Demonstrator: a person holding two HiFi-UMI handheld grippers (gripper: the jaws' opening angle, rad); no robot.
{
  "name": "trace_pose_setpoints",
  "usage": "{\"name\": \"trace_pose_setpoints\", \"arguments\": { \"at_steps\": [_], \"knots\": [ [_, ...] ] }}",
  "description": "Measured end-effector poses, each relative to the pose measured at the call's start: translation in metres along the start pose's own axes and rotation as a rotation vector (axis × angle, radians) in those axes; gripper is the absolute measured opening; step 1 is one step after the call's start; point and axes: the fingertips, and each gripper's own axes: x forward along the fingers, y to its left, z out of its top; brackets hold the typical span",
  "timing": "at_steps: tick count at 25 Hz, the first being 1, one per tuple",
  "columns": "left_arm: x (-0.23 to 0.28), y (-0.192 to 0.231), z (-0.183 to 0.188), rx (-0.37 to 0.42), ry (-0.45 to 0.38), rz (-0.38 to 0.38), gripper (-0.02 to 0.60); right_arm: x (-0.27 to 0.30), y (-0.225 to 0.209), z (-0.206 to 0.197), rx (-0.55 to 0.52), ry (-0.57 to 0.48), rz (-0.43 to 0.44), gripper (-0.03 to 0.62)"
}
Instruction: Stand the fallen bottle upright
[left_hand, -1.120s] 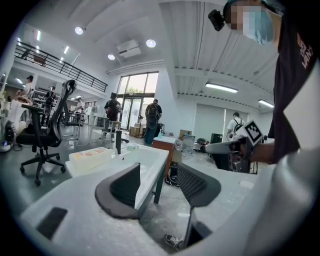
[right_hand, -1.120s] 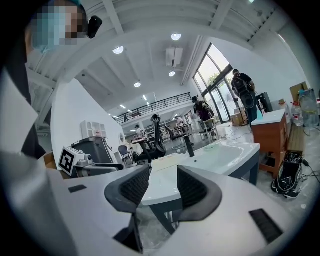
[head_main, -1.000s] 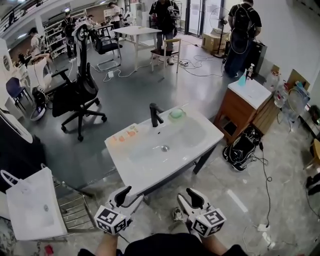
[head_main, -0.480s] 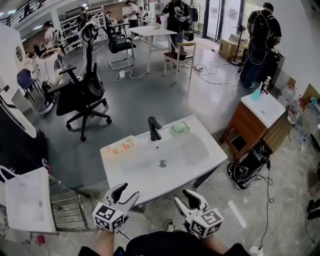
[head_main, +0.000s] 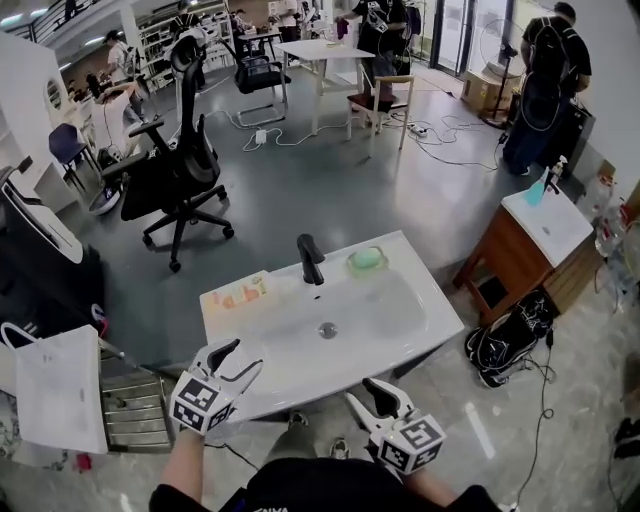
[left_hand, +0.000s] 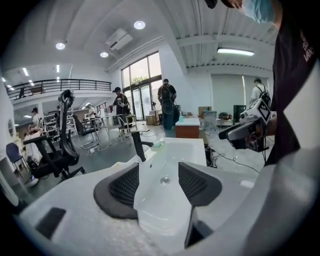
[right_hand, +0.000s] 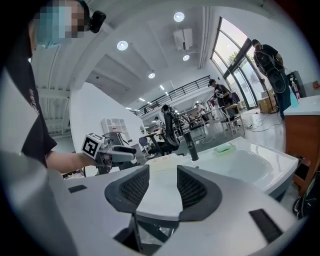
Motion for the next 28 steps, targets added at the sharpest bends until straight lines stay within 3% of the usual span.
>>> {"name": "trace_pose_setpoints", "arguments": {
  "at_steps": [8,17,28],
  "knots": [
    [0.043,0.051,0.021,0.156,0.106,-0.078,0.256,0.027,-0.008,0.013,0.020,0.003,-0.027,0.156],
    [0.090,0.091,0.025,0.272,0.192,-0.208,0.298,0.067,-0.012,0.019,0.063,-0.017,-0.070,0.155],
    [0.122,0.121,-0.014,0.290,0.288,-0.320,0.324,0.123,-0.026,0.010,0.130,-0.013,-0.117,0.153]
  ]
}}
